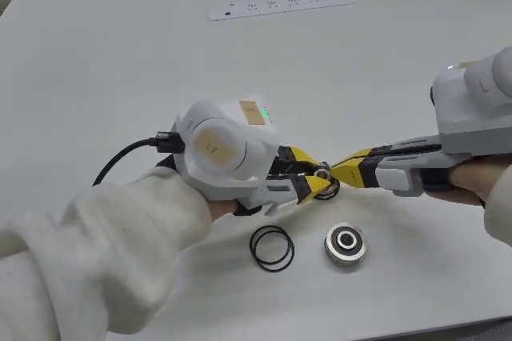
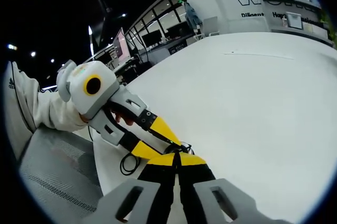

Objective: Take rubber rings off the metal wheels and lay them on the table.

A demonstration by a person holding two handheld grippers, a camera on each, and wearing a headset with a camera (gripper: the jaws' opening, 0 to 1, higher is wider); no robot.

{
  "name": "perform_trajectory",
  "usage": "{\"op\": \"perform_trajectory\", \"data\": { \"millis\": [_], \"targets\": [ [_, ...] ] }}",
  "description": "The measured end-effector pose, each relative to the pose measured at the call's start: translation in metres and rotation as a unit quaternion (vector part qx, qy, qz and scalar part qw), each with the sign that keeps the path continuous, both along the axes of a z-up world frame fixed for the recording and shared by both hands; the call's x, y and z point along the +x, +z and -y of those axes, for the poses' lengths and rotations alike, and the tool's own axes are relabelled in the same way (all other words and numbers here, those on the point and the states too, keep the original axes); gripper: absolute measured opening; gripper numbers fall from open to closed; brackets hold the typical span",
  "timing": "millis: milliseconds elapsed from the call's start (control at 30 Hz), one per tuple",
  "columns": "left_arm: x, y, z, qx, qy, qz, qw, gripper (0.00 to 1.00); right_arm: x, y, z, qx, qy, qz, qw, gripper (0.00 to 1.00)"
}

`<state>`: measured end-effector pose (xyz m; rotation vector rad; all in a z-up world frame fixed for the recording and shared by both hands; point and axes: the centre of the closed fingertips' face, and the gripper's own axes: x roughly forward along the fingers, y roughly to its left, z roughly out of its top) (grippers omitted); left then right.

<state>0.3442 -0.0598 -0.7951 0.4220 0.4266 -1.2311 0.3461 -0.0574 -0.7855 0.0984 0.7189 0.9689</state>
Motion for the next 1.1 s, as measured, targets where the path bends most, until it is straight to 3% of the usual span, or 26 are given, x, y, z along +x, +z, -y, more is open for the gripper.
{"op": "perform_trajectory", "data": {
  "millis": [433,533,567,600,667,733,867,967,1100],
  "targets": [
    [0.000,0.000,0.000,0.002,0.002,0.005,1.0000,0.13,-0.002,0.005,-0.004,0.006,0.011,0.007,0.9999,0.00],
    [0.000,0.000,0.001,0.003,0.003,0.010,0.9999,0.14,-0.002,0.009,-0.005,0.018,0.008,0.006,0.9998,0.00],
    [0.000,0.000,0.001,0.004,0.004,0.010,0.9999,0.14,-0.001,0.015,-0.008,0.035,0.006,0.007,0.9993,0.00],
    [0.000,0.000,0.001,0.005,0.004,0.010,0.9999,0.14,-0.002,0.014,-0.007,0.031,0.007,-0.001,0.9995,0.00],
    [0.000,0.000,0.001,0.007,0.008,0.011,0.9999,0.14,-0.001,0.011,-0.006,0.019,0.009,0.012,0.9997,0.00],
    [0.000,0.001,0.000,0.018,0.001,0.023,0.9996,0.14,0.000,0.011,-0.006,0.021,0.005,0.007,0.9997,0.00],
    [-0.002,0.003,0.000,0.033,-0.004,0.032,0.9989,0.14,0.000,0.005,-0.002,0.004,0.006,0.012,0.9999,0.00],
    [-0.004,0.006,0.000,0.032,-0.009,0.028,0.9991,0.13,-0.002,0.000,-0.001,-0.008,0.013,0.013,0.9998,0.00],
    [-0.005,0.016,0.000,0.027,-0.010,0.027,0.9992,0.17,-0.001,0.003,-0.001,-0.005,0.011,0.014,0.9998,0.00]
  ]
}}
